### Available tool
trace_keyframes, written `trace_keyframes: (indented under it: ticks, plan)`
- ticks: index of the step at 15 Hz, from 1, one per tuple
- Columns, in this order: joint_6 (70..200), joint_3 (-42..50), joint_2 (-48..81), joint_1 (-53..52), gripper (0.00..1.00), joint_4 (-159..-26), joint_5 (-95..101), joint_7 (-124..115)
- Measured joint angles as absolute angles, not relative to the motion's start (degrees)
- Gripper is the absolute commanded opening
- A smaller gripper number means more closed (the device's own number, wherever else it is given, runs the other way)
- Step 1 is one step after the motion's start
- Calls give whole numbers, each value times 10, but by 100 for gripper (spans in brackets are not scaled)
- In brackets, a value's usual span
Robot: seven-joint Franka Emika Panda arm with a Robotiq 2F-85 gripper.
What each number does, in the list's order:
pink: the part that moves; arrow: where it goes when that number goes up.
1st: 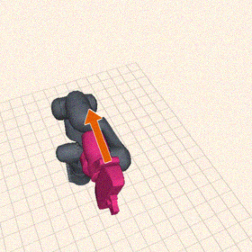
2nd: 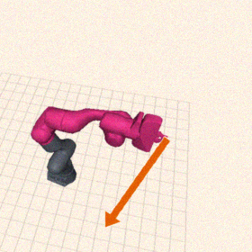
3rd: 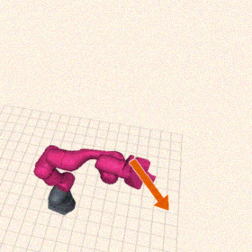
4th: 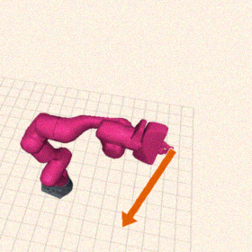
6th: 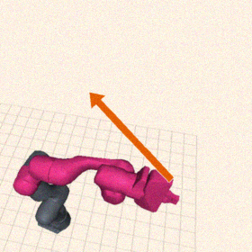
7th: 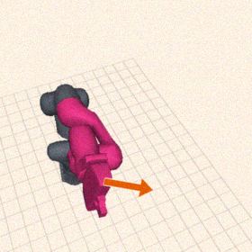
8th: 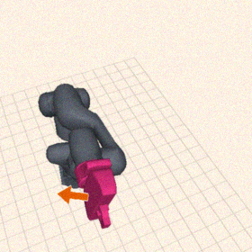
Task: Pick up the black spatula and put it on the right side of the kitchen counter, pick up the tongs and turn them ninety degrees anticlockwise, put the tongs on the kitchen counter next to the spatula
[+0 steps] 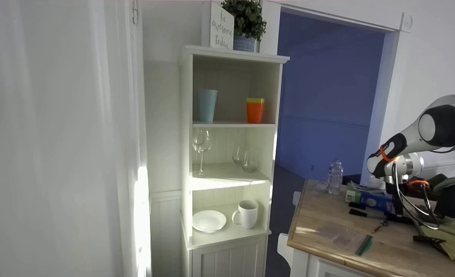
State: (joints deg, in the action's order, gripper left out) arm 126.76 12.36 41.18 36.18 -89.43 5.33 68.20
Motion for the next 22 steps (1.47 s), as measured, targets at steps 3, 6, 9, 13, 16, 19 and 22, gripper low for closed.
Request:
trace_keyframes:
  ticks: [3, 6, 9, 13, 16, 19, 22]
  plan:
    - [1275, 124, 418, 362, 100, -894, 53, 690]
    - [1275, 124, 425, 363, 74, -892, 53, 700]
    - [1279, 124, 430, 363, 58, -891, 53, 703]
    - [1289, 123, 431, 365, 29, -885, 53, 703]
    - [1290, 121, 431, 369, 11, -881, 52, 705]
    - [1294, 117, 430, 373, 6, -881, 51, 708]
    - [1307, 112, 428, 377, 6, -884, 51, 722]
